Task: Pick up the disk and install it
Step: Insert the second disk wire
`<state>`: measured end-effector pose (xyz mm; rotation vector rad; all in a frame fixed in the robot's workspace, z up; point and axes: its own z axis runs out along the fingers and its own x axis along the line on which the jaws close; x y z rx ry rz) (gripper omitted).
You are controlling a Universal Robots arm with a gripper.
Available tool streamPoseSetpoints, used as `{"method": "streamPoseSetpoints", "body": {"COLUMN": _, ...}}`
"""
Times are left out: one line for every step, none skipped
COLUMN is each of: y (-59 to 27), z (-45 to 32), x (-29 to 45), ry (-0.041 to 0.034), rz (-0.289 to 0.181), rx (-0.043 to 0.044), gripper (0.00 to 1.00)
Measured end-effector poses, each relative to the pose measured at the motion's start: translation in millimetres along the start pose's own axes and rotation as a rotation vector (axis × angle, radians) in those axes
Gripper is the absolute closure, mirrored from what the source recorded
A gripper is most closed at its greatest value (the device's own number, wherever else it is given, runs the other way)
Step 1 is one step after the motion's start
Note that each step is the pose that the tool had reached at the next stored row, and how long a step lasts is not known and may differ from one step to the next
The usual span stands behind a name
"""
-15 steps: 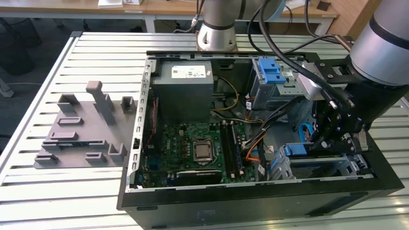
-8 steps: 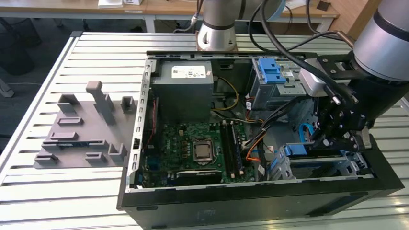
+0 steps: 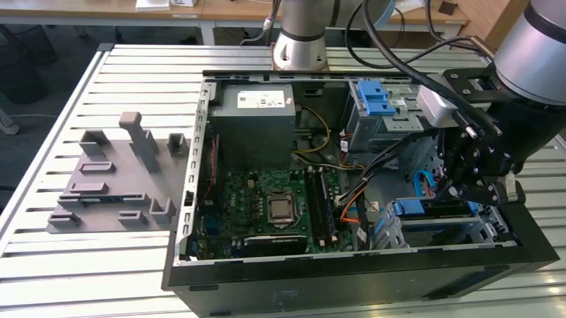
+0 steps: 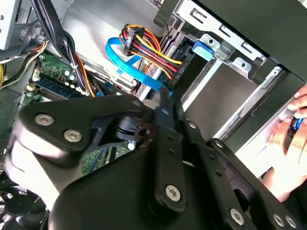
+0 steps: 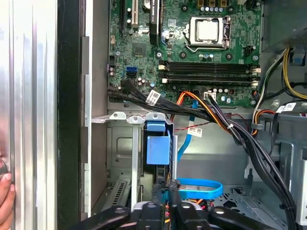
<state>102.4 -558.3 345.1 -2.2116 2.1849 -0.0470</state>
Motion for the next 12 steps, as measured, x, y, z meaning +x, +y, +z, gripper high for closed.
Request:
{"method": "streamPoseSetpoints", "body": {"y": 0.0, "z": 0.0, "x": 0.0, "ry": 0.0000, "rz": 0.000, "rx": 0.0000, "gripper": 0.84}}
{"method": "streamPoseSetpoints", "body": {"y": 0.0, "z": -0.2, "x": 0.0, "ry": 0.0002, "rz": 0.000, "rx": 0.0000, "gripper": 0.84}}
{"method": "streamPoseSetpoints", "body": {"y": 0.0, "z": -0.2, "x": 0.0, "ry": 0.0003, "rz": 0.000, "rx": 0.0000, "gripper": 0.89}}
{"method": "streamPoseSetpoints", "body": {"y": 0.0, "z": -0.2, "x": 0.0, "ry": 0.0003, "rz": 0.000, "rx": 0.0000, "gripper": 0.89}}
{"method": "streamPoseSetpoints", "body": {"y": 0.0, "z": -0.2, "x": 0.0, "ry": 0.0003, "rz": 0.000, "rx": -0.0001, "gripper": 0.89}}
{"method": "streamPoseSetpoints", "body": {"y": 0.0, "z": -0.2, "x": 0.0, "ry": 0.0003, "rz": 0.000, "rx": 0.0000, "gripper": 0.89}}
{"method": "streamPoseSetpoints", "body": {"y": 0.0, "z": -0.2, "x": 0.0, "ry": 0.0003, "rz": 0.000, "rx": 0.0000, "gripper": 0.89}}
{"method": "streamPoseSetpoints", "body": {"y": 0.0, "z": -0.2, "x": 0.0, "ry": 0.0003, "rz": 0.000, "rx": 0.0000, "gripper": 0.89}}
{"method": "streamPoseSetpoints", "body": {"y": 0.0, "z": -0.2, "x": 0.0, "ry": 0.0003, "rz": 0.000, "rx": 0.0000, "gripper": 0.89}}
{"method": "streamPoseSetpoints", "body": {"y": 0.0, "z": -0.2, "x": 0.0, "ry": 0.0002, "rz": 0.000, "rx": 0.0000, "gripper": 0.89}}
{"method": "streamPoseSetpoints", "body": {"y": 0.0, "z": -0.2, "x": 0.0, "ry": 0.0003, "rz": 0.000, "rx": 0.0000, "gripper": 0.89}}
{"method": "streamPoseSetpoints", "body": {"y": 0.0, "z": -0.2, "x": 0.0, "ry": 0.0003, "rz": 0.000, "rx": 0.0000, "gripper": 0.89}}
